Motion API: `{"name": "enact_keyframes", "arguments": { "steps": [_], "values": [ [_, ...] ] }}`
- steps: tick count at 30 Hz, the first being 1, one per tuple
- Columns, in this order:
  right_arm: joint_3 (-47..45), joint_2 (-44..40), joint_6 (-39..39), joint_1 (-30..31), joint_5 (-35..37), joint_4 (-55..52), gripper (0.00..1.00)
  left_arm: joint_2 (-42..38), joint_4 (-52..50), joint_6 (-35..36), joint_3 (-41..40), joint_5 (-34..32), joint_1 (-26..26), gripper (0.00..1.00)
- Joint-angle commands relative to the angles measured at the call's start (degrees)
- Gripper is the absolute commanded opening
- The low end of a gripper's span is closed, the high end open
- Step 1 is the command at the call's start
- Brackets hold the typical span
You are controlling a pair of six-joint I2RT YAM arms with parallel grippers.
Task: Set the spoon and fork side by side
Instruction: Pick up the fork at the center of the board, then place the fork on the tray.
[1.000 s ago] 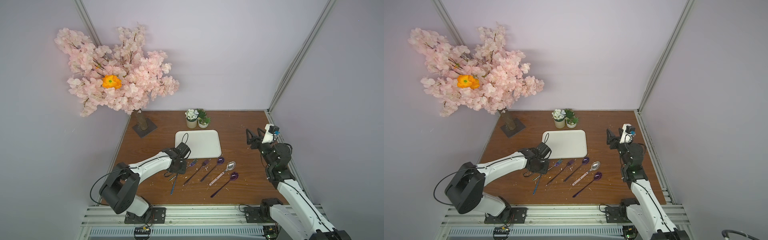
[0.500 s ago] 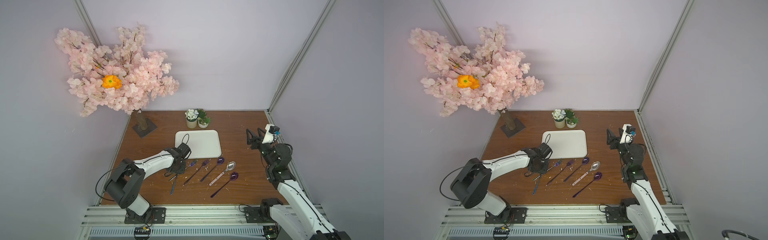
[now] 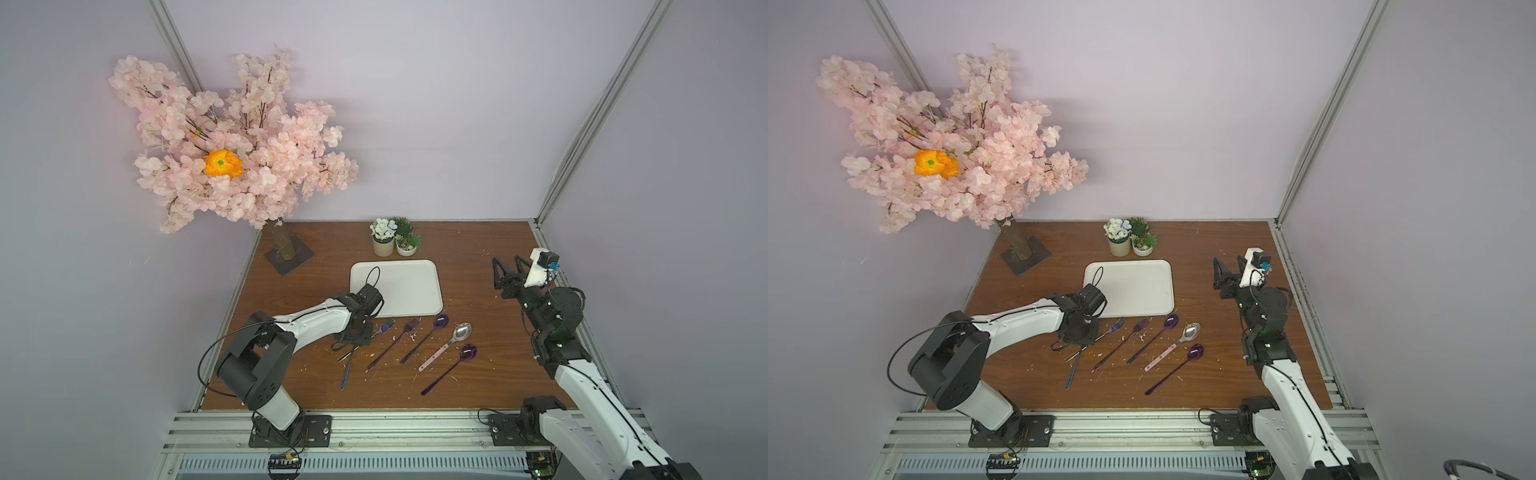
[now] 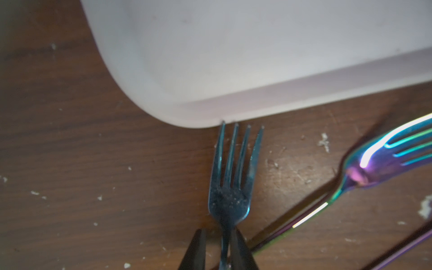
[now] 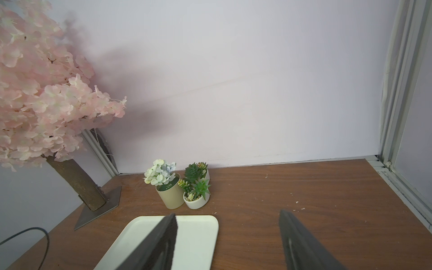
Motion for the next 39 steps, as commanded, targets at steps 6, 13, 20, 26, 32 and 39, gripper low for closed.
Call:
{"name": "enact_keyframes", "arguments": {
  "steps": [6,13,20,26,32,39],
  "values": [
    [-0.8,-0.1,-0.2,0.1,-0.3,0.9,0.72,0.7,1.2,-0.2,-2.4,-0.1,0.6,0.20],
    [-0.9,-0.4,-0.3,0.1,0.3,0.8,0.72,-0.2,1.2,-0.1,-3.1,-0.1,0.6,0.04],
    [-0.9,-0.3,-0.3,0.1,0.3,1.0,0.72,-4.1,0.7,-0.4,-3.0,1.5,0.6,0.00],
    [-1.0,-0.4,-0.2,0.1,0.5,1.1,0.72,-10.5,-1.5,-0.5,-1.3,7.0,0.6,0.00],
    [-0.9,-0.6,-0.1,0.1,0.4,1.1,0.72,-11.7,-2.3,-1.1,4.6,6.3,1.8,0.00],
    [-1.0,-3.1,-0.5,0.1,0.9,-0.1,0.72,7.4,-2.9,7.2,26.3,8.6,10.2,0.00]
  ]
}}
